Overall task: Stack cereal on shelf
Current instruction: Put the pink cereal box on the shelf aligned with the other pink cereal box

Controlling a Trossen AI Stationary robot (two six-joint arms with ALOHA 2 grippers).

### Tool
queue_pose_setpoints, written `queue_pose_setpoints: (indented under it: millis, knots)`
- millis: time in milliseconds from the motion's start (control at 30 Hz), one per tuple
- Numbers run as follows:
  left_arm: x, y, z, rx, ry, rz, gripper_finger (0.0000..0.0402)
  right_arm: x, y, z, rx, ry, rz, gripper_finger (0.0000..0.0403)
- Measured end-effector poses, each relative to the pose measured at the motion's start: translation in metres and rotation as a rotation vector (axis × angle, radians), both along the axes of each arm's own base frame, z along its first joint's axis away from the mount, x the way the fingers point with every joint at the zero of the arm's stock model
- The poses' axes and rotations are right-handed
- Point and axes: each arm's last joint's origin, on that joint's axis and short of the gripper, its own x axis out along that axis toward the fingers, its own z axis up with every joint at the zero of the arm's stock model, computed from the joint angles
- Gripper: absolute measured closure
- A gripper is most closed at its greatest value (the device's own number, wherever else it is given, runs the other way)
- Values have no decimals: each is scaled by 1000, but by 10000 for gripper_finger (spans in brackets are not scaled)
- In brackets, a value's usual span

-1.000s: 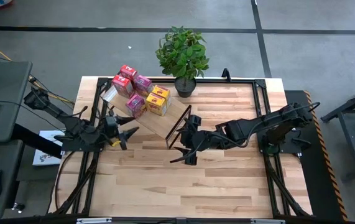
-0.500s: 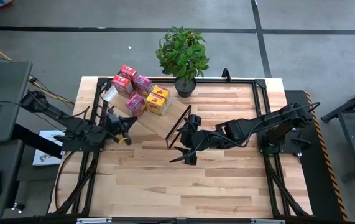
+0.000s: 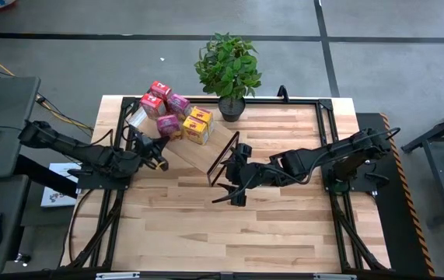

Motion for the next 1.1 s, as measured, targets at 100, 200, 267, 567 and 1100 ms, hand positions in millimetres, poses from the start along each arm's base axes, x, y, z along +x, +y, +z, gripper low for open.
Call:
queue_pose_setpoints:
  millis: [100, 200, 267, 567, 1100]
  knots:
    - [0, 5, -2, 8, 24, 38, 401, 0, 0, 0, 0, 0, 0, 100]
    - [-1, 10, -3, 13, 43, 72, 401, 0, 0, 0, 0, 0, -1, 100]
    - [-1, 13, -4, 13, 47, 92, 401, 0, 0, 0, -1, -1, -2, 100]
    - [-1, 24, -4, 24, 73, 154, 401, 0, 0, 0, -1, -1, -2, 100]
    - [3, 31, -4, -38, 59, 76, 401, 0, 0, 0, -1, -1, -2, 100]
